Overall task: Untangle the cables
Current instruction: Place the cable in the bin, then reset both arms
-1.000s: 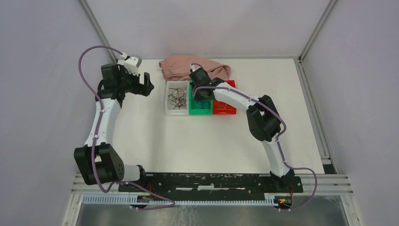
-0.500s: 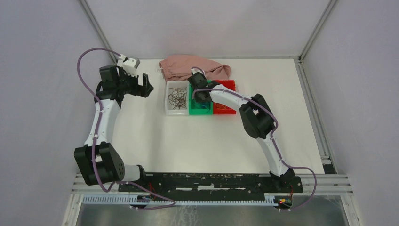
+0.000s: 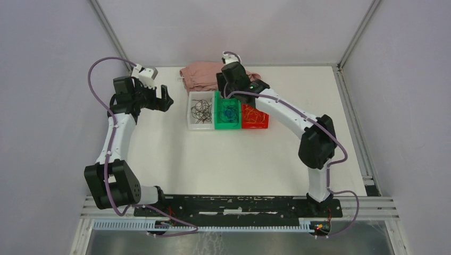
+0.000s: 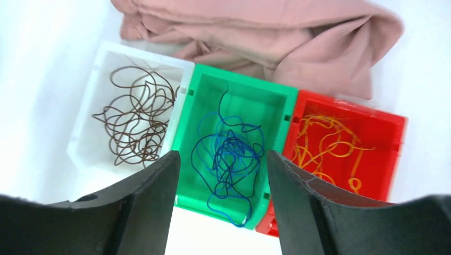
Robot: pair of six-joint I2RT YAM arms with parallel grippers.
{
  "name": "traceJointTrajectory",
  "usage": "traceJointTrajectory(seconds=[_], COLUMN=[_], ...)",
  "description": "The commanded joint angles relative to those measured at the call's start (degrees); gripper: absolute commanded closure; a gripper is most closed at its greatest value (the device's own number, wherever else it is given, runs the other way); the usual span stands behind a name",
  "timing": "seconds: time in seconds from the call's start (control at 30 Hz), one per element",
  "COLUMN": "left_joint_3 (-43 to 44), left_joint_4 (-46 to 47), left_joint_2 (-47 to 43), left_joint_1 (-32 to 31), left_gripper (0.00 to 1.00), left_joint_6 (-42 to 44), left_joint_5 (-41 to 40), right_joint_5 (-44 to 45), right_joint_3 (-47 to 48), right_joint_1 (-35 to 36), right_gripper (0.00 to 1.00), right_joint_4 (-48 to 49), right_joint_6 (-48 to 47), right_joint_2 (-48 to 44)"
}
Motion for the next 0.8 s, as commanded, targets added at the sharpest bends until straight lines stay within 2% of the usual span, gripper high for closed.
traceJointTrajectory(seconds=[0.0,0.13,0.2,0.23,0.4,0.5,0.63,0.7,0.77], left_joint_3=[1.4,-3.8,-7.4,-9.4,-23.3,-29.4,-36.8,-38.8,-40.1], left_joint_4=[3.8,9.4,13.4,15.5,33.5,44.1,58.5,63.3,65.6], left_joint_2=[-0.8,-0.3,0.2,0.5,2.1,3.8,5.8,6.8,6.7], left_joint_1=[0.3,0.3,0.2,0.2,0.2,-0.1,-0.9,-1.0,-1.2], left_gripper=[0.01,0.01,0.0,0.01,0.01,0.01,0.01,0.01,0.01], left_joint_6=[-4.3,-7.5,-8.3,-8.6,-10.9,-12.5,-11.5,-12.9,-14.2], left_joint_5=[1.3,0.2,-0.8,-1.5,-4.8,-4.1,-5.0,-5.4,-5.9], right_joint_5=[3.2,12.1,12.9,12.0,12.3,21.8,33.8,37.2,38.9], right_joint_3=[-4.0,-16.7,-24.4,-28.1,-45.4,-54.7,-70.0,-74.2,-74.8], right_joint_1=[0.0,-2.8,-7.5,-9.7,-19.8,-24.2,-27.6,-29.2,-31.3], right_gripper=[0.28,0.15,0.02,0.01,0.01,0.01,0.01,0.01,0.01], right_joint_4=[1.5,5.6,6.3,6.4,9.5,12.3,26.9,33.8,34.5], right_joint_6=[-3.0,-2.9,-1.2,-0.8,1.8,5.0,3.7,1.0,-0.1], right_joint_2=[-10.0,-20.1,-25.6,-28.0,-38.5,-42.4,-46.8,-46.5,-44.2])
